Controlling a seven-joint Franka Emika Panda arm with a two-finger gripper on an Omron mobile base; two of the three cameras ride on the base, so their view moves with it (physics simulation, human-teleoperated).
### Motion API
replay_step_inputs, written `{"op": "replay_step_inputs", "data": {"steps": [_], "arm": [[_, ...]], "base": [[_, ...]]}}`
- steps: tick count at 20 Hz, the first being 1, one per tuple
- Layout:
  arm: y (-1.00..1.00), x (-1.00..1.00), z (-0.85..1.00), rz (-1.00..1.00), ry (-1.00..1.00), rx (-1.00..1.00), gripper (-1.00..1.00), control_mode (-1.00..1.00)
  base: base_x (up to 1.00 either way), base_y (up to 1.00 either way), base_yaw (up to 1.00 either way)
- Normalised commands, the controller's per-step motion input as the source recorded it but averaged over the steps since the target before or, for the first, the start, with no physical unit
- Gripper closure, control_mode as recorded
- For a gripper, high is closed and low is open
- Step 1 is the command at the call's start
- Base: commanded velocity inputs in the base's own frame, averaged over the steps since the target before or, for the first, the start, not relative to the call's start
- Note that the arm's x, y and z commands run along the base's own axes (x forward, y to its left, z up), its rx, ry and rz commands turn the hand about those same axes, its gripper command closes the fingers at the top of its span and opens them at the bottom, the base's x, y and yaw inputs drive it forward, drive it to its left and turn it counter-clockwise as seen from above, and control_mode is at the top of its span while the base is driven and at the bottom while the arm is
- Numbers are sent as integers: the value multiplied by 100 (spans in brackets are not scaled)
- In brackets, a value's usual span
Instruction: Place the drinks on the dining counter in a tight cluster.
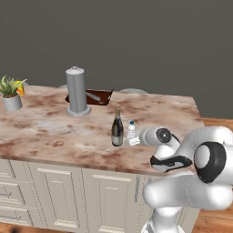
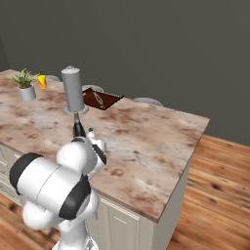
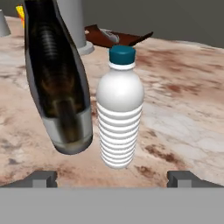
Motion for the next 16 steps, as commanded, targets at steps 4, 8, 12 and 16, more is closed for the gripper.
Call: {"op": "replay_step_inputs", "data": {"steps": [4,8,12,16], "arm": [[-7,-9,47,-10,20,-5,-100,-100],[-2,-10,51,-11,20,-4,-100,-100],[0,-28,36,-13,21,-4,-100,-100],[9,-50,19,-22,6,-1,-100,-100]], "base": [[0,0,0],[0,0,0],[0,0,0],[0,0,0]]}}
